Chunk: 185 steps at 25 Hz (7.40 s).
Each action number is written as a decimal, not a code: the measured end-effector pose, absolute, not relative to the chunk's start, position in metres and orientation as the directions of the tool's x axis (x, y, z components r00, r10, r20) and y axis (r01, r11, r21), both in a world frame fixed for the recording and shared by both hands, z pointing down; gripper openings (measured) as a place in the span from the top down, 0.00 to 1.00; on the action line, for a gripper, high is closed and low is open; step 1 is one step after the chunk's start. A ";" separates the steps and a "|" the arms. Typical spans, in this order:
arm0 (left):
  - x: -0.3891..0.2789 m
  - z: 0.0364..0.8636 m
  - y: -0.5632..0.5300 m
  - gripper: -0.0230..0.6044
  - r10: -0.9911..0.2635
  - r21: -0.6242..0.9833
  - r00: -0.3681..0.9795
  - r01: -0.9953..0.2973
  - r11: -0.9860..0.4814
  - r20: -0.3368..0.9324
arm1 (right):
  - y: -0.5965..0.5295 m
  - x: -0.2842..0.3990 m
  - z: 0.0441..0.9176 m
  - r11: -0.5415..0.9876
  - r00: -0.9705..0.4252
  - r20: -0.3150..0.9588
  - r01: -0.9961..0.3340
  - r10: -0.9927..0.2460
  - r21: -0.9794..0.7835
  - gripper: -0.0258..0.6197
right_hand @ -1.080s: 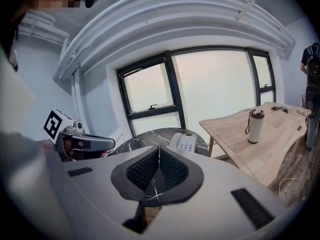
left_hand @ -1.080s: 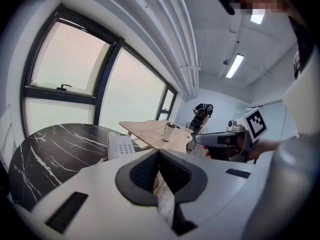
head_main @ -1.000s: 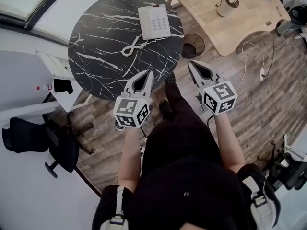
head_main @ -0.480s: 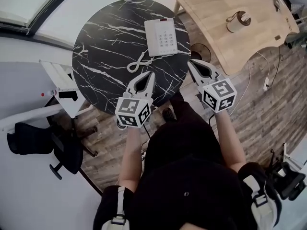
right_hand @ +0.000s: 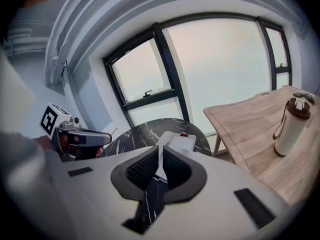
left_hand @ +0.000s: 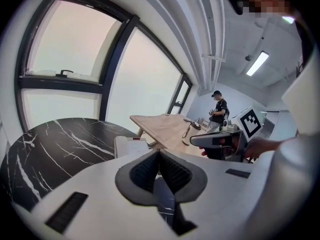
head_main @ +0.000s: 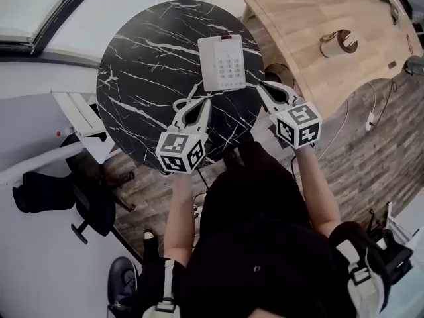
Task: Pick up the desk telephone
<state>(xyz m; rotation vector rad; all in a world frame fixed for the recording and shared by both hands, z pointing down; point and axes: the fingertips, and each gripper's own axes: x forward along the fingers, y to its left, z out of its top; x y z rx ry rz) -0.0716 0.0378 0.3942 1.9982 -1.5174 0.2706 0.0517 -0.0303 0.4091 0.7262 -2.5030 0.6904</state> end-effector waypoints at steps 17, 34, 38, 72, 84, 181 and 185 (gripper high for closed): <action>-0.067 0.455 -0.008 0.94 -0.729 0.491 0.395 -0.866 -0.092 0.559 | -0.082 0.035 0.483 0.736 -0.775 0.596 -0.527 -0.209 -0.426 0.91; -0.111 0.502 -0.040 0.93 -0.707 0.527 0.414 -0.847 -0.069 0.573 | -0.093 0.026 0.542 0.692 -0.728 0.665 -0.567 -0.168 -0.446 0.91; -0.121 0.517 -0.045 0.93 -0.683 0.526 0.432 -0.846 -0.082 0.589 | -0.093 0.023 0.551 0.686 -0.721 0.676 -0.569 -0.151 -0.453 0.83; -0.121 0.586 -0.081 0.38 -0.567 0.769 0.708 -0.610 -0.192 0.420 | -0.101 -0.010 0.605 0.592 -0.747 0.660 -0.570 -0.084 -0.570 0.57; -0.118 0.591 -0.082 0.37 -0.518 0.817 0.751 -0.554 -0.159 0.409 | -0.101 -0.011 0.614 0.536 -0.780 0.624 -0.549 -0.051 -0.641 0.57; -0.204 0.266 -0.011 0.37 -0.950 0.485 0.198 -0.873 -0.058 0.243 | -0.085 -0.126 0.300 0.861 -0.962 0.258 -0.061 0.084 -0.506 0.62; -0.201 0.256 -0.011 0.37 -0.955 0.466 0.190 -0.882 -0.065 0.227 | -0.085 -0.124 0.290 0.871 -0.969 0.237 -0.051 0.076 -0.488 0.62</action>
